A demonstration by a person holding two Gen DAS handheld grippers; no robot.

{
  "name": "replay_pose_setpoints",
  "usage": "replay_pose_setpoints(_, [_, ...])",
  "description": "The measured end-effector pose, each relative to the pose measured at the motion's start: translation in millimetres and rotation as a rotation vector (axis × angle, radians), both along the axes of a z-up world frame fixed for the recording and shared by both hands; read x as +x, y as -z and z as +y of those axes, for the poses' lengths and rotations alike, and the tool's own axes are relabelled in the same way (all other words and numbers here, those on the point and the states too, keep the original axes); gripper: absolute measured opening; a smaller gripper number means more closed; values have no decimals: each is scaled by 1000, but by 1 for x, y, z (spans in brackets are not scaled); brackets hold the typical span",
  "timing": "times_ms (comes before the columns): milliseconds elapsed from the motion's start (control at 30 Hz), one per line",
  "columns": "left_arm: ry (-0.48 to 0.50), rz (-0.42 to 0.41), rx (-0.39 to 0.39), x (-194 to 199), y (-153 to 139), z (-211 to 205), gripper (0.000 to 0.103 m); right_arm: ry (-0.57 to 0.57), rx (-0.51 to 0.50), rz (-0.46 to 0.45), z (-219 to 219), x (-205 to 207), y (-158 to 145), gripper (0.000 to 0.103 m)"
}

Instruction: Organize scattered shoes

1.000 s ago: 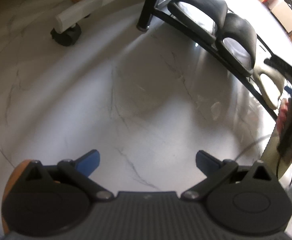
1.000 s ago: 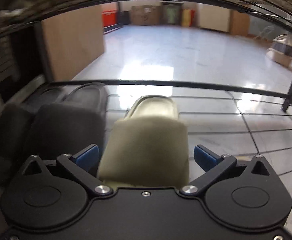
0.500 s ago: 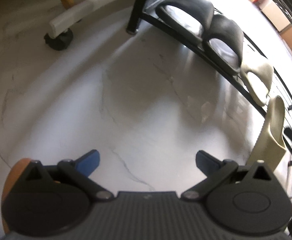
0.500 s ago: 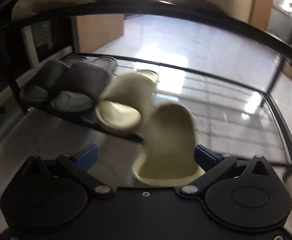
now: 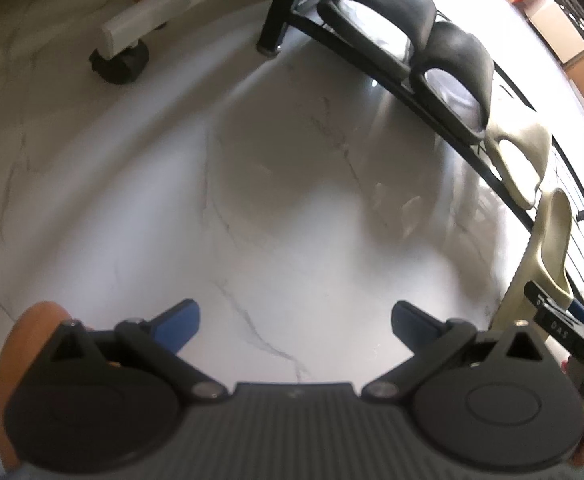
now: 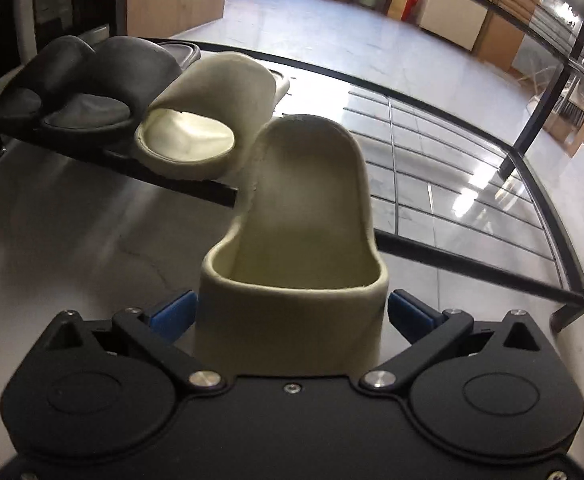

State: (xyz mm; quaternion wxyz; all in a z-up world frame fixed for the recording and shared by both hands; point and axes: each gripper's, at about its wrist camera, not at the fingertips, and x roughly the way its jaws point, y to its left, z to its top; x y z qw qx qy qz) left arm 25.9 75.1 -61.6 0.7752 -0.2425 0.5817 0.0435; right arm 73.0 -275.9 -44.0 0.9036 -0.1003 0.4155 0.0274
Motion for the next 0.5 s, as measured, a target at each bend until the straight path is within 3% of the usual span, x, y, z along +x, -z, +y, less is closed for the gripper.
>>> replay_pose_setpoints(267, [3, 8, -2, 1, 2, -1, 102, 16, 48, -37, -11, -5, -4, 100])
replay_pose_setpoints(500, [4, 9, -2, 1, 3, -1, 102, 78, 137, -184, -21, -10, -39, 100])
